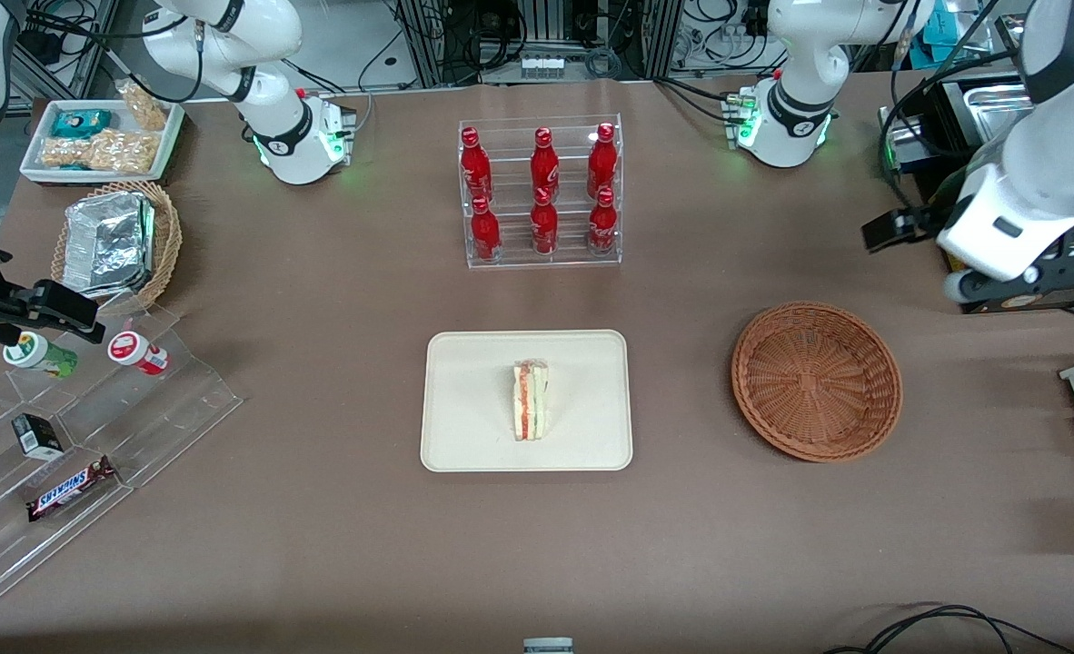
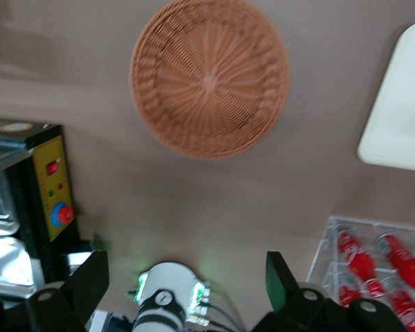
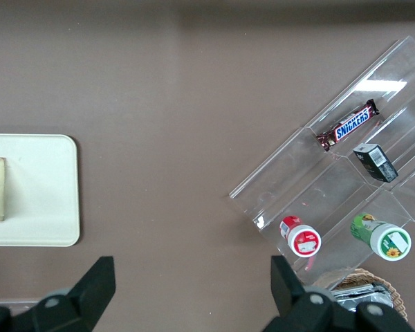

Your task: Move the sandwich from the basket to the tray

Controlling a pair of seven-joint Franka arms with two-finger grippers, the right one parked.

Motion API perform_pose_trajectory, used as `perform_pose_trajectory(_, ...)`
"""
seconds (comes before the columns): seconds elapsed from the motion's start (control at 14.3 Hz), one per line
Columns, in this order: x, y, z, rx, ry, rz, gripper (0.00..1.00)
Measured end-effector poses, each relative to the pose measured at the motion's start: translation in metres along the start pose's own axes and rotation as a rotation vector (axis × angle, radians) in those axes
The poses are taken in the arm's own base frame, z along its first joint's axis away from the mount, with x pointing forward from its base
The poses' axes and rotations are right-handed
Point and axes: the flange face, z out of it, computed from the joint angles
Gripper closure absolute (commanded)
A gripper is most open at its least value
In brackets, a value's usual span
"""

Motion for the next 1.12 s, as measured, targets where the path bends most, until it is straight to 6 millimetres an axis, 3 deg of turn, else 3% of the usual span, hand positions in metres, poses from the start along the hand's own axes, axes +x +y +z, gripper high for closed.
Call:
perform_pose_trajectory(0.14, -0.014, -0.022, 0.009, 0.000, -0.003, 0.019, 0.00)
perform_pose_trajectory(0.28, -0.025, -0.032, 0.001, -0.004, 0.018, 0.029, 0.00)
perform_pose_trajectory(0.7, -0.038, -0.027, -0.026, -0.005, 0.069, 0.042, 0.00)
perform_pose_trajectory(1.12, -0.034, -0.048, -0.028, -0.019, 0.071, 0.006, 0.00)
